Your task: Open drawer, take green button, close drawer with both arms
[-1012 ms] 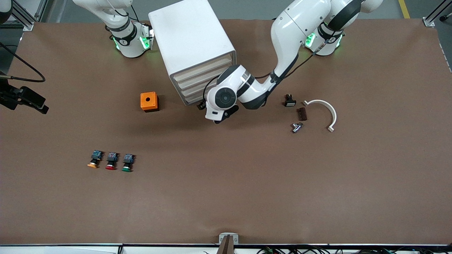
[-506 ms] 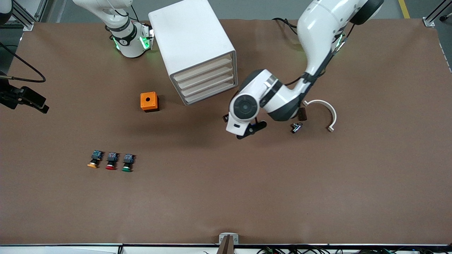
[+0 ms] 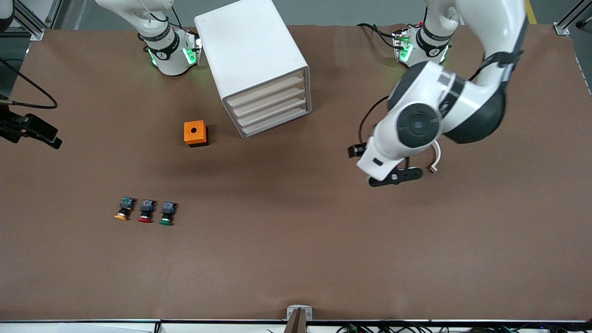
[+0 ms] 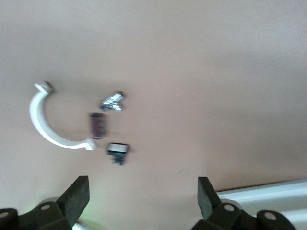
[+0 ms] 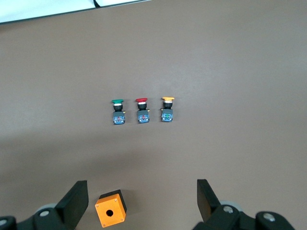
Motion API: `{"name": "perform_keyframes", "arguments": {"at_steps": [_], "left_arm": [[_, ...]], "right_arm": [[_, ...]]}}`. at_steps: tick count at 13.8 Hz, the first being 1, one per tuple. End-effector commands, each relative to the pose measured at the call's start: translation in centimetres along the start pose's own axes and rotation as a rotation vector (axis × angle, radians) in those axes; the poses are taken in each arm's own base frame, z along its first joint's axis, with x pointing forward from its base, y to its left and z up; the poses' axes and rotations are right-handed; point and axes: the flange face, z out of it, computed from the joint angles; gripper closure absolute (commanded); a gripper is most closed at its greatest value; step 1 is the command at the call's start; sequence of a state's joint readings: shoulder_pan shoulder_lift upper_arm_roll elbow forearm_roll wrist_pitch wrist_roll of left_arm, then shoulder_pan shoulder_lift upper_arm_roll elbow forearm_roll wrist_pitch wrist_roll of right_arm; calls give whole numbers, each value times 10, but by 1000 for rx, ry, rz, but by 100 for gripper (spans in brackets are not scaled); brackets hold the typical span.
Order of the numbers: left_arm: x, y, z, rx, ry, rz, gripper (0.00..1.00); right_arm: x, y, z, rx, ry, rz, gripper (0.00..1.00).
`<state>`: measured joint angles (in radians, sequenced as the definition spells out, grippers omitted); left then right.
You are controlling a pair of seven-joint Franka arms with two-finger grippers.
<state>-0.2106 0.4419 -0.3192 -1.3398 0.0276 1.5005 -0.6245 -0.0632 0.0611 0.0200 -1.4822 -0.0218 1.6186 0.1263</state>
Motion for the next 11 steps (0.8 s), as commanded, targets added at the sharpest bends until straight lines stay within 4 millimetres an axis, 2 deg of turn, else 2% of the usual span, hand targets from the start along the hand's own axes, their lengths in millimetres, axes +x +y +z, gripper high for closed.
{"name": "perform_keyframes", "arguments": {"at_steps": [1,4,7,8,11], "left_arm": [[-7,-72,-33,20,21,75,1],[-20,-143,-51,25,39,86,1],[-24,-190,-55,24,49,137,0],[-27,-198,-57,25,56,143,0],[-37,-200,-50,35,77,146,0]], "right_arm": [[1,9,-4,-12,1,14,0],[1,8,-4,-15,0,14,0],[0,7,-6,-16,5,13,0],[0,7,-7,-17,8,11,0],[0,6,-7,-16,13,4,0]]}}
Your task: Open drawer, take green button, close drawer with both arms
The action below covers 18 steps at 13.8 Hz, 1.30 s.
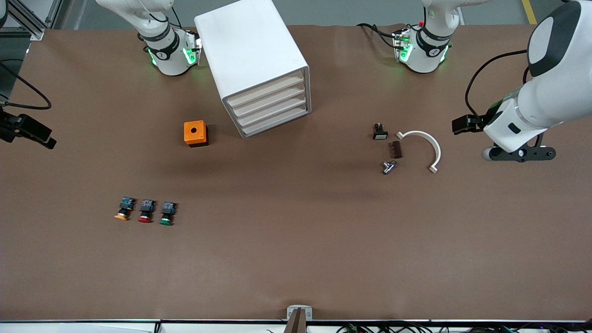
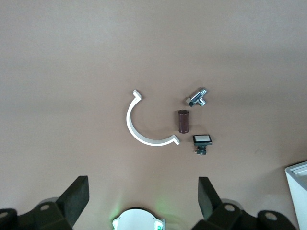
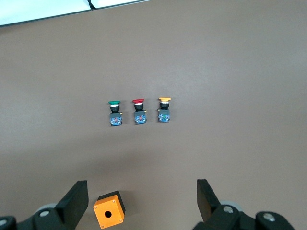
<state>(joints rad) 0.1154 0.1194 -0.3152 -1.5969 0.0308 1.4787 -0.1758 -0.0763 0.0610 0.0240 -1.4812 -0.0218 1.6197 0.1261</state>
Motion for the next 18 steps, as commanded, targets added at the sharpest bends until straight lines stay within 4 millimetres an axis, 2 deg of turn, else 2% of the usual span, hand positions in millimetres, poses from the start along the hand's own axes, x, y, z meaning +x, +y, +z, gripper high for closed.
{"name": "perform_keyframes", "arguments": {"at_steps": [1,5,9,13,18], "left_arm": [[-24,2,8,41,35,22,0],[-47,-23,12,40,86,27,0],[-62,-34,0,40,121,31,0],[-65,-50,-28,17,184,-5,0],[-74,-51,-60,8,228,-23,0]], "right_arm": [[0,1,-7,-15,12,-7,0],[-1,-1,-7,-15,11,-13,0],[-1,-1,-7,-18,11,-13,0],[-1,-1,-7,-18,11,-13,0],[0,-1,-7,-20,13,-13,0]]}}
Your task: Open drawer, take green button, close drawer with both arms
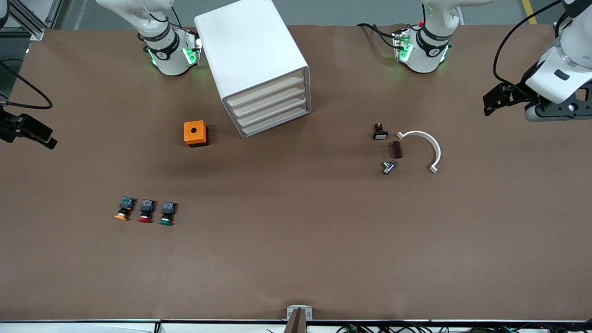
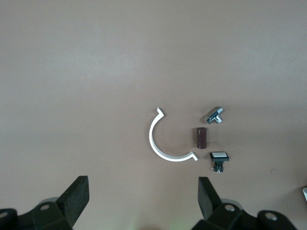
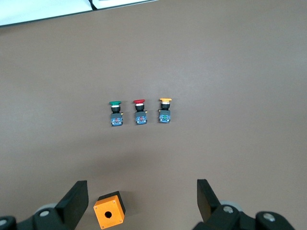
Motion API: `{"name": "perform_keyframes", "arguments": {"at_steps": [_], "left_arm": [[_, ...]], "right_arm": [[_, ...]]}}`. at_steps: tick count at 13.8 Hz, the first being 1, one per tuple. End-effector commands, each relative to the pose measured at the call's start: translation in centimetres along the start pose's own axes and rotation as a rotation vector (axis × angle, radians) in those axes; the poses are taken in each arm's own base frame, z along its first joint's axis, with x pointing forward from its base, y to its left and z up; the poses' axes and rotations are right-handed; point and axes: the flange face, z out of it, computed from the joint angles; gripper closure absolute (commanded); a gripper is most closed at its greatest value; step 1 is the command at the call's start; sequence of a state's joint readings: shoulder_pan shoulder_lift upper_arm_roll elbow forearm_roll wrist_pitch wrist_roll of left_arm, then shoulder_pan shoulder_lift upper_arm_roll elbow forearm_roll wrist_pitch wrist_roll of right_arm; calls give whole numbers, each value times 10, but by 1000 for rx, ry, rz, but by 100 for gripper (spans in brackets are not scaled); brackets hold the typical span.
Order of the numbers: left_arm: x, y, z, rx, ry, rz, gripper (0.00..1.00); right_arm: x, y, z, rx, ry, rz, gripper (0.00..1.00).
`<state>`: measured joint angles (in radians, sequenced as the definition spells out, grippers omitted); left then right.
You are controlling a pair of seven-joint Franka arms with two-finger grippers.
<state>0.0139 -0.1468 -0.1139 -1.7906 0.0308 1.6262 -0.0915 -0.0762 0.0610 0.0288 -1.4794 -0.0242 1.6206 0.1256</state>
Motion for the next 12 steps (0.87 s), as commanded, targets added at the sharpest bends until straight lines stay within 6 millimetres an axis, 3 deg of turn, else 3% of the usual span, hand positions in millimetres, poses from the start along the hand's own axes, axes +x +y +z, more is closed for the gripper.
{"name": "perform_keyframes", "arguments": {"at_steps": [1,12], "left_arm": [[-3,-1,-21,-19,22,-1,0],[5,3,-26,-31,29,5,0]], "right_arm": [[0,2,-6,-18,10,-8,0],[0,2,-6,-18,10,-8,0]]}}
